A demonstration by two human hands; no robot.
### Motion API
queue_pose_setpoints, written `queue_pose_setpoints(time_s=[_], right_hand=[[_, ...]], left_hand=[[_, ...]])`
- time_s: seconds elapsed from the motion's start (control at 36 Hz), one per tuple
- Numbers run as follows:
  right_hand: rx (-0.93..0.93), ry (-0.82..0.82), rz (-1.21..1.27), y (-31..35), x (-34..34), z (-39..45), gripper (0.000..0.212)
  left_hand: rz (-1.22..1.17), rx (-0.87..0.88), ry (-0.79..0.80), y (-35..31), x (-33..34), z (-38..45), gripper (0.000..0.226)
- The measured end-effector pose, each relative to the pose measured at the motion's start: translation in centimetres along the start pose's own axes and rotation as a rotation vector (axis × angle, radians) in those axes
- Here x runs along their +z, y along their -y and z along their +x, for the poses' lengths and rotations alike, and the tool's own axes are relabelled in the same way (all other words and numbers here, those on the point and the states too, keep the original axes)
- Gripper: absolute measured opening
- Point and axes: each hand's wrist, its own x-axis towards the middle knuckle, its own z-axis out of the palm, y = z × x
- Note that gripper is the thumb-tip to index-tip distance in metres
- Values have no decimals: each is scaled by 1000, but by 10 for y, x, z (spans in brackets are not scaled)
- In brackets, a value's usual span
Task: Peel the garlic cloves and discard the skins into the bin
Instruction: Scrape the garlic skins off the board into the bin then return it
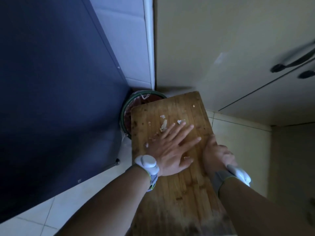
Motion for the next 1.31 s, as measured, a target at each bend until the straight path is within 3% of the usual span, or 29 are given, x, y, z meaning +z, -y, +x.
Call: queue_pose_setpoints(time_s=[0.22, 0.42, 0.61, 0.72, 0.81, 0.94, 1.08, 1.19, 1.25, 1.31], right_hand=[[165, 13, 134, 1, 9, 20, 75], [198, 32, 154, 2, 4, 14, 75], [251, 58, 189, 8, -8, 4, 82], [216, 44, 160, 10, -2, 0, 76], [262, 14, 282, 10, -10, -9, 83], [291, 30, 293, 12, -13, -15, 89], [275, 26, 283, 7, -18, -13, 87], [296, 22, 323, 5, -24, -13, 85], [296, 31, 343, 6, -29, -14, 83], [296, 46, 326, 7, -30, -12, 81]], left_hand=[[49, -115, 72, 41, 24, 22, 69], [45, -194, 103, 63, 22, 9, 69], [58, -445, 129, 92, 17, -12, 68], [-64, -342, 102, 77, 9, 3, 71], [-137, -335, 137, 63, 11, 21, 73], [-72, -316, 219, 65, 26, 23, 75], [-71, -556, 294, 103, 34, -7, 71], [-156, -595, 19, 101, 21, -20, 67], [-221, -504, -67, 81, 10, -30, 64], [-255, -322, -46, 55, 2, -44, 62]])
